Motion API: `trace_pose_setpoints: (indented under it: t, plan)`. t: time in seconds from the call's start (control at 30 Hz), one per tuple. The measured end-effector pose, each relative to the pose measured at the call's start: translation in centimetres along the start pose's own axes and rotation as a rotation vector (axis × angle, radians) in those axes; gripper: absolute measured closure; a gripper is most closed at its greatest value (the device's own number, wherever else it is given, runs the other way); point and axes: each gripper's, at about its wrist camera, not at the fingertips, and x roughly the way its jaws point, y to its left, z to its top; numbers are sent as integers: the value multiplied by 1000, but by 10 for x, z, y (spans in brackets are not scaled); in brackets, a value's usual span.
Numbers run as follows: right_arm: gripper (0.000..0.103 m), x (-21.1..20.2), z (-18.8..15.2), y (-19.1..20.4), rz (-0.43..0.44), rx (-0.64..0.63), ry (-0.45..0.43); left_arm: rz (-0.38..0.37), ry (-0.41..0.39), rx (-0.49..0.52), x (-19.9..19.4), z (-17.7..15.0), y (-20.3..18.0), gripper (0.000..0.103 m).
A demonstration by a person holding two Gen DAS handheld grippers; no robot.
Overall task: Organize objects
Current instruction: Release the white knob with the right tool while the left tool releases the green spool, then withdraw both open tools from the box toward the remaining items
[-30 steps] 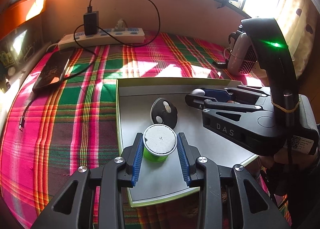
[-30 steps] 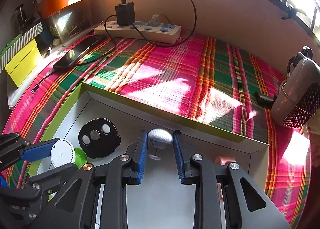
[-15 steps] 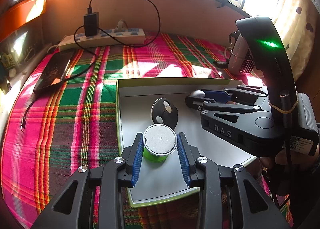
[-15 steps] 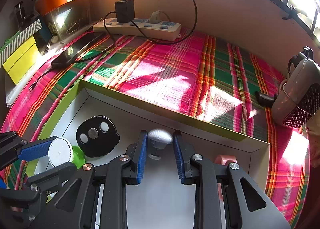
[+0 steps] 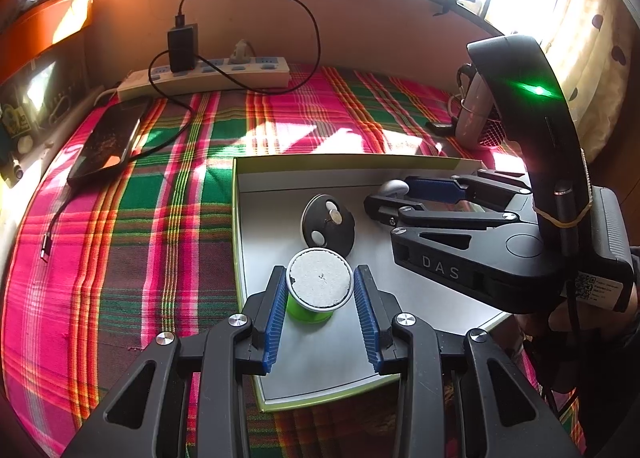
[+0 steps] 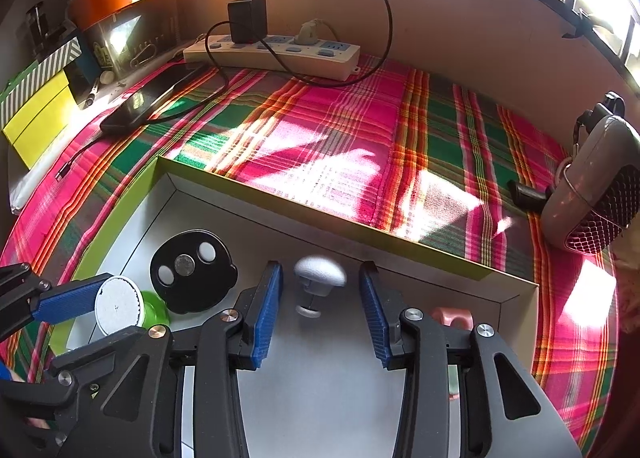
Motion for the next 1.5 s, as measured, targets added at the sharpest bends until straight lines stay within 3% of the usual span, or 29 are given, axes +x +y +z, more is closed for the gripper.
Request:
trace_pose_setpoints:
  t: [0.53, 0.93, 1.5]
  plan:
    - [58, -8, 0, 0, -8, 12, -22, -13, -9, -17, -6, -1, 0, 71]
    - [58, -41, -9, -2, -23, 33, -93, -16, -47, -15, -26, -5, -3, 71]
    - [58, -97, -67, -11, -46, 107, -151, -29, -90, -29, -61, -33, -3, 71]
